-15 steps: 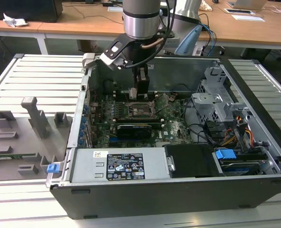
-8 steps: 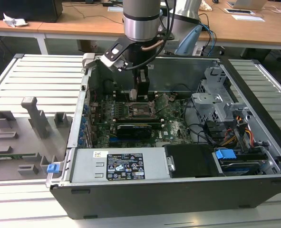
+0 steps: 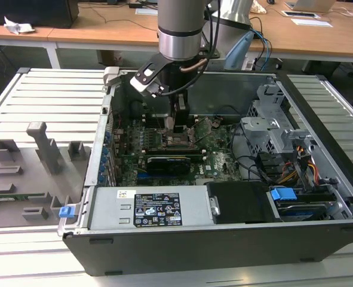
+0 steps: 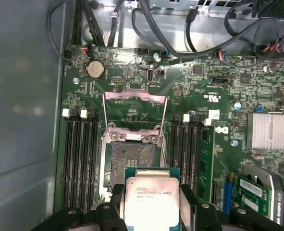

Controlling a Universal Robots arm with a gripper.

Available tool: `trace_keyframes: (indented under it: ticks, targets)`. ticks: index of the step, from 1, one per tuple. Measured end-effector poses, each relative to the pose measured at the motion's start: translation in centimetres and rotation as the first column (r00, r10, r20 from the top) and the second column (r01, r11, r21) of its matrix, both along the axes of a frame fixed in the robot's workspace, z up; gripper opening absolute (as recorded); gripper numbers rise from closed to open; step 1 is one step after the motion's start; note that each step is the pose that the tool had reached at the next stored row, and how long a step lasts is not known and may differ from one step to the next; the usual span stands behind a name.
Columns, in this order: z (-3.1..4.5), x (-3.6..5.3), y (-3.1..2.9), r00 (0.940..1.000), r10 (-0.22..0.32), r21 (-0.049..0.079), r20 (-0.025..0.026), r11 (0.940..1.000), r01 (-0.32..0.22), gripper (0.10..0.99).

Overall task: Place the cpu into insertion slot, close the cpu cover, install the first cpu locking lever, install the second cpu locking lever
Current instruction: 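Place the cpu into insertion slot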

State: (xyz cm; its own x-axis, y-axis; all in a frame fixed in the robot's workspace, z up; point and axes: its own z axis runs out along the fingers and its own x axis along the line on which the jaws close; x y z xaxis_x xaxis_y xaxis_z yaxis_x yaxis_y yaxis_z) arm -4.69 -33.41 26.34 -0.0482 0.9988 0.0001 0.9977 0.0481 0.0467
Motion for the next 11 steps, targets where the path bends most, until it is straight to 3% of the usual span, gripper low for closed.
trace_keyframes:
  ticks: [11]
  targets:
    - [-0.37,0.12,0.03,1.0,0.0,0.0,-0.0001,1.0,0.0,0.541]
